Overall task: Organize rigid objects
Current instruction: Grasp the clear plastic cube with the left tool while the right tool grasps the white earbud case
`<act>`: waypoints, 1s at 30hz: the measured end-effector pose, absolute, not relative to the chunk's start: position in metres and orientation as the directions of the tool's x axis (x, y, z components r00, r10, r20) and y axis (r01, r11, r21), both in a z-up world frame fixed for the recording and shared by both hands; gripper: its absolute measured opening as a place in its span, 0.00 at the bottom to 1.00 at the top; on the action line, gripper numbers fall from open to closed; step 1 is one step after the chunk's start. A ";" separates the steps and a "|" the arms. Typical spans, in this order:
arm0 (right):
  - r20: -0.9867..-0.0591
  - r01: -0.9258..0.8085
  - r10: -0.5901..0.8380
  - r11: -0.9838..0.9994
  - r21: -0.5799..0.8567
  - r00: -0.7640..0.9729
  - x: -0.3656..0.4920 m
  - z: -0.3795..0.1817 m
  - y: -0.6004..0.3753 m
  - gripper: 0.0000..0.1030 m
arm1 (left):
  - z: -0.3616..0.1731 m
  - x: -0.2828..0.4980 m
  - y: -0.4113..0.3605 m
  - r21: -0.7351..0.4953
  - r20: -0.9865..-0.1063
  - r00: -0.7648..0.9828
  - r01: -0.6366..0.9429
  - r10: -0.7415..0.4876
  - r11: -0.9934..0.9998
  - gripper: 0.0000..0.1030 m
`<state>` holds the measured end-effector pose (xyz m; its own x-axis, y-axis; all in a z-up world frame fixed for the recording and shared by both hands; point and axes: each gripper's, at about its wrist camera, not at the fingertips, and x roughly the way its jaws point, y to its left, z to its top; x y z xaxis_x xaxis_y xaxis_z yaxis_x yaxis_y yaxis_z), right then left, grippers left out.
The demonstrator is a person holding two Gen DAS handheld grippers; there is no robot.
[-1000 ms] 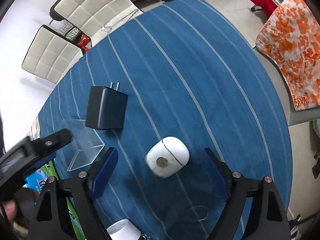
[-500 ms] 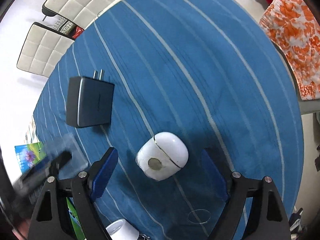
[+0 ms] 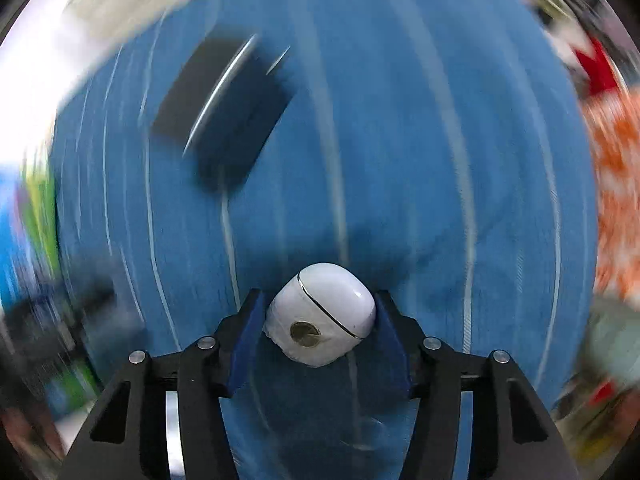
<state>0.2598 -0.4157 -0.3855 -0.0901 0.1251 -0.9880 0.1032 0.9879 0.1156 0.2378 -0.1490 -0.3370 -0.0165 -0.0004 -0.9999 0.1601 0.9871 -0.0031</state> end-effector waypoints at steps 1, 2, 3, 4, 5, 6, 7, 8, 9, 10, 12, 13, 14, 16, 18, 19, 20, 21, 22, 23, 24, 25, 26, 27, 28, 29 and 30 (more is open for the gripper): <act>-0.991 0.056 0.089 0.995 0.084 -0.101 0.260 -0.384 -0.411 0.56 | -0.339 0.245 -0.150 -0.009 -1.000 -0.025 0.152 -0.005 0.988 0.66; -0.993 0.047 0.063 0.997 0.058 -0.097 0.260 -0.382 -0.410 0.57 | -0.341 0.246 -0.147 -0.017 -0.999 -0.035 0.142 -0.013 0.990 0.66; -0.996 0.061 0.033 0.998 0.028 -0.084 0.261 -0.379 -0.411 0.58 | -0.342 0.246 -0.145 -0.022 -0.999 -0.040 0.135 -0.017 0.991 0.66; -0.997 0.106 0.036 0.994 0.028 -0.073 0.259 -0.377 -0.416 0.59 | -0.343 0.249 -0.142 -0.026 -0.999 -0.042 0.131 -0.021 0.991 0.66; -0.996 0.168 0.061 0.985 0.049 -0.071 0.257 -0.376 -0.421 0.62 | -0.345 0.250 -0.137 -0.031 -0.999 -0.042 0.128 -0.025 0.991 0.66; -0.992 0.242 0.099 0.967 0.079 -0.072 0.255 -0.376 -0.428 0.62 | -0.346 0.258 -0.137 -0.033 -0.999 -0.042 0.125 -0.028 0.992 0.66; -0.985 0.353 0.163 0.926 0.132 -0.061 0.251 -0.377 -0.438 0.63 | -0.349 0.259 -0.138 -0.030 -0.999 -0.044 0.125 -0.025 0.992 0.66; -0.970 0.473 0.241 0.858 0.200 -0.028 0.246 -0.380 -0.449 0.63 | -0.350 0.259 -0.138 -0.027 -0.999 -0.047 0.125 -0.021 0.992 0.66; -0.962 0.556 0.273 0.800 0.228 0.002 0.241 -0.383 -0.456 0.63 | -0.352 0.259 -0.137 -0.024 -0.998 -0.053 0.126 -0.017 0.992 0.66; -0.958 0.605 0.285 0.759 0.241 0.024 0.238 -0.386 -0.459 0.63 | -0.354 0.261 -0.137 -0.021 -0.998 -0.057 0.127 -0.013 0.992 0.66; -0.959 0.637 0.282 0.737 0.226 0.014 0.237 -0.394 -0.461 0.64 | -0.364 0.265 -0.149 -0.010 -0.998 -0.060 0.128 -0.002 0.992 0.66; -0.971 0.618 0.239 0.762 0.194 0.011 0.242 -0.391 -0.454 0.64 | -0.365 0.266 -0.147 -0.011 -0.998 -0.055 0.128 -0.004 0.992 0.66; -0.976 0.593 0.219 0.786 0.175 -0.002 0.246 -0.390 -0.446 0.60 | -0.366 0.268 -0.148 -0.015 -0.999 -0.050 0.129 -0.009 0.992 0.66; -0.980 0.512 0.197 0.845 0.155 -0.030 0.256 -0.390 -0.430 0.48 | -0.367 0.261 -0.153 -0.024 -0.999 -0.049 0.145 -0.017 0.989 0.65; -0.990 0.283 0.116 0.955 0.090 -0.076 0.264 -0.387 -0.399 0.48 | -0.367 0.259 -0.153 -0.026 -0.999 -0.048 0.167 -0.018 0.986 0.65; -0.991 0.228 0.092 0.971 0.068 -0.094 0.264 -0.387 -0.391 0.48 | -0.370 0.259 -0.153 -0.026 -0.998 -0.054 0.172 -0.017 0.985 0.65; -0.993 0.165 0.059 0.985 0.041 -0.105 0.265 -0.387 -0.382 0.48 | -0.374 0.258 -0.153 -0.029 -0.998 -0.066 0.173 -0.018 0.985 0.65; -0.994 0.160 0.055 0.986 0.039 -0.098 0.266 -0.385 -0.381 0.49 | -0.378 0.254 -0.156 -0.028 -0.997 -0.079 0.169 -0.015 0.985 0.65; -0.995 0.184 0.050 0.982 0.033 -0.085 0.266 -0.384 -0.384 0.49 | -0.385 0.255 -0.156 -0.030 -0.995 -0.102 0.162 -0.014 0.986 0.65; -0.995 0.214 0.054 0.976 0.034 -0.084 0.269 -0.385 -0.387 0.51 | -0.391 0.254 -0.155 -0.036 -0.994 -0.108 0.153 -0.019 0.988 0.65; -0.994 0.254 0.070 0.966 0.047 -0.084 0.270 -0.386 -0.394 0.52 | -0.392 0.253 -0.153 -0.030 -0.996 -0.084 0.149 -0.018 0.988 0.65; -0.992 0.298 0.096 0.952 0.067 -0.085 0.270 -0.388 -0.402 0.52 | -0.391 0.251 -0.153 -0.031 -0.998 -0.057 0.145 -0.023 0.989 0.63; -0.989 0.337 0.122 0.937 0.087 -0.084 0.268 -0.390 -0.405 0.52 | -0.391 0.249 -0.153 -0.030 -0.999 -0.045 0.144 -0.024 0.989 0.63; -0.990 0.361 0.124 0.928 0.094 -0.060 0.266 -0.388 -0.407 0.52 | -0.392 0.245 -0.152 -0.033 -0.999 -0.038 0.140 -0.028 0.990 0.62; -0.991 0.372 0.123 0.924 0.094 -0.055 0.266 -0.387 -0.407 0.52 | -0.391 0.242 -0.150 -0.037 -0.999 -0.026 0.134 -0.034 0.990 0.62; -0.992 0.380 0.117 0.921 0.090 -0.046 0.266 -0.386 -0.408 0.52 | -0.391 0.240 -0.148 -0.039 -0.999 -0.019 0.132 -0.036 0.991 0.62; -0.993 0.385 0.112 0.919 0.087 -0.044 0.262 -0.384 -0.416 0.52 | -0.391 0.238 -0.148 -0.039 -0.999 -0.013 0.131 -0.038 0.991 0.62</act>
<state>0.2623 -0.4161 -0.3844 -0.0436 0.1125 -0.9927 0.3848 0.9189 0.0872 0.2382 -0.1476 -0.3911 -0.0126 -0.0379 -0.9992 0.1307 0.9907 -0.0392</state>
